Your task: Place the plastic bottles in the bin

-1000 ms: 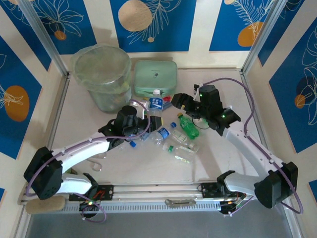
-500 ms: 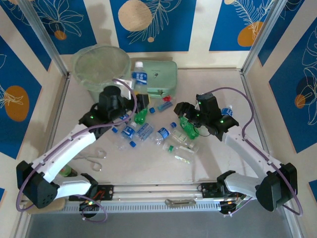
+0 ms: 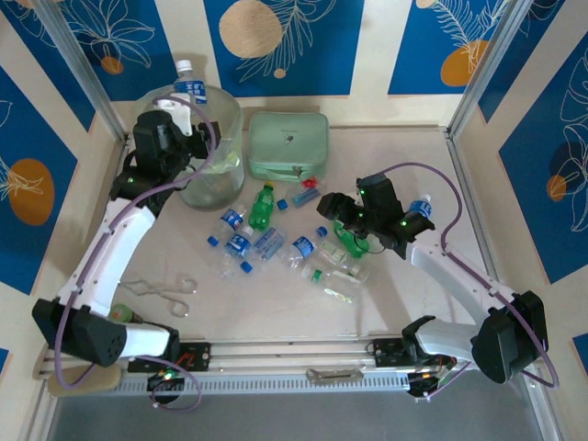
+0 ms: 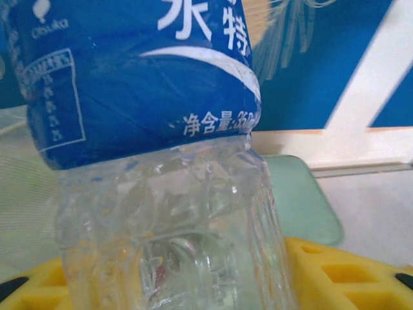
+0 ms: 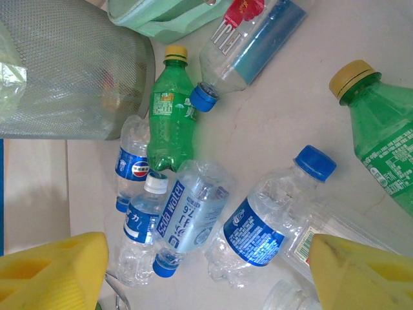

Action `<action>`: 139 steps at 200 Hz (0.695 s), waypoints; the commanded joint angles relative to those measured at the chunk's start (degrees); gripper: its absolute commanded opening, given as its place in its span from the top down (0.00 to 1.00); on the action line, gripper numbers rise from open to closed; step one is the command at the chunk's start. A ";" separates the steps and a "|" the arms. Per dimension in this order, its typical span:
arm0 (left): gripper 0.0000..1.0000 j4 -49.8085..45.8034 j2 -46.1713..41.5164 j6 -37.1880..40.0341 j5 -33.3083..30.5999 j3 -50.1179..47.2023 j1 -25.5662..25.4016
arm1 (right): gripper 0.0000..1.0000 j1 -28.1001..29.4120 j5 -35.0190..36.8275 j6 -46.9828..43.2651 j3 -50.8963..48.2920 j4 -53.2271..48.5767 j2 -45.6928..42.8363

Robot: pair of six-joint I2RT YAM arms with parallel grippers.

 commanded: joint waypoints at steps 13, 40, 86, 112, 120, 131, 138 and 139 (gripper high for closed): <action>0.49 2.08 6.86 1.43 -0.79 5.15 5.07 | 0.18 0.32 0.37 -0.09 1.01 -0.51 -0.72; 0.49 0.17 13.43 0.01 1.96 10.26 7.39 | 0.18 0.32 0.32 -0.16 0.60 -0.56 -1.14; 0.45 -5.70 20.62 -0.01 4.65 16.94 8.06 | 0.18 0.05 0.77 0.26 -1.35 -0.95 -2.44; 0.42 -5.03 20.55 -0.87 4.67 15.88 8.13 | 0.18 -0.12 0.84 0.44 -1.99 -1.01 -2.84; 0.41 -4.58 20.16 -1.21 4.67 15.34 8.13 | 0.18 -0.12 0.85 0.43 -2.02 -1.00 -2.91; 0.37 -4.08 19.67 -1.59 4.84 15.00 8.13 | 0.18 -0.20 0.93 0.43 -2.08 -0.82 -2.89; 0.32 -4.03 19.45 -1.77 5.01 15.06 8.13 | 0.18 -0.21 0.89 0.44 -2.04 -0.74 -2.77; 0.32 -4.05 19.44 -1.83 5.02 15.07 8.13 | 0.18 -0.21 0.87 0.45 -2.02 -0.72 -2.76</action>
